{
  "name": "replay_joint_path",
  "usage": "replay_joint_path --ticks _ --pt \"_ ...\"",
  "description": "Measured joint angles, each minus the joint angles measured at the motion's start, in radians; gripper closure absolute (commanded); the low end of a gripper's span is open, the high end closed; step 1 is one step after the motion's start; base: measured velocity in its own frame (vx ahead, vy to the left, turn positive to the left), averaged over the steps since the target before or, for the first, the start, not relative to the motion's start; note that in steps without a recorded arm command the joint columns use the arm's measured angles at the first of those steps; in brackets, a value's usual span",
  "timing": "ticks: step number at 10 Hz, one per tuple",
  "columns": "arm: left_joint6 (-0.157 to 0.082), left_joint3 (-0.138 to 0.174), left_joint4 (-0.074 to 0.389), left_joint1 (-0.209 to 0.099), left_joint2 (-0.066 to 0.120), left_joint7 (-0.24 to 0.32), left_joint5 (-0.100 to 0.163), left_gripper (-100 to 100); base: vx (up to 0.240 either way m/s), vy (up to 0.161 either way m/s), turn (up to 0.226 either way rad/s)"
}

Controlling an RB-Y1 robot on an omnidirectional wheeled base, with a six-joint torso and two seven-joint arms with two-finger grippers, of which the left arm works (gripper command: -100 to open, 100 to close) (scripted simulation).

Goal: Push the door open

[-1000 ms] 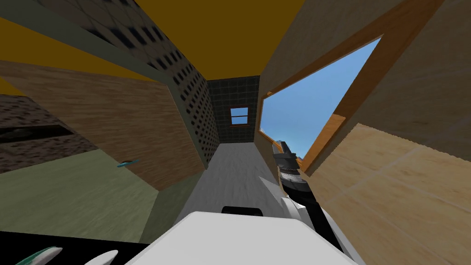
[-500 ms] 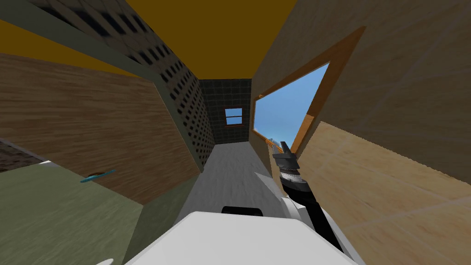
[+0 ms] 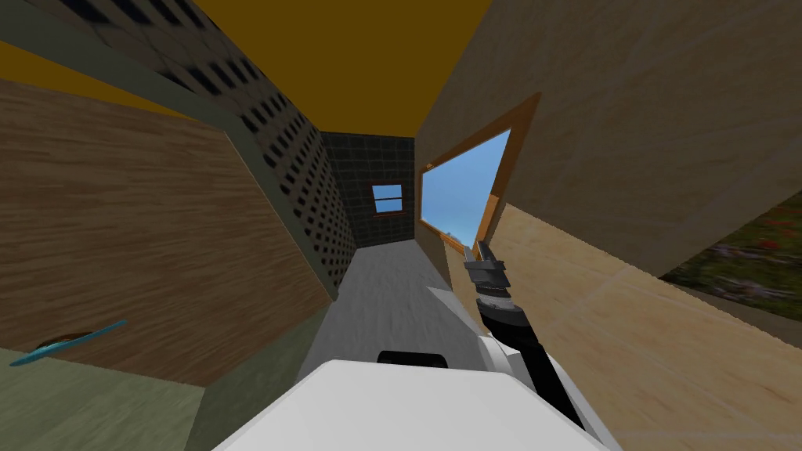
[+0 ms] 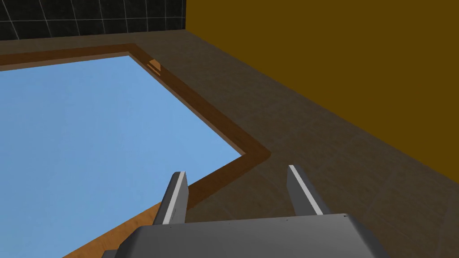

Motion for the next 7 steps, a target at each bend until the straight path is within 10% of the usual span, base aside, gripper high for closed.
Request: replay_joint_path --ticks 7 --pt "-0.031 0.095 0.086 -0.028 -0.014 0.136 0.041 -100 -0.094 0.039 -0.235"
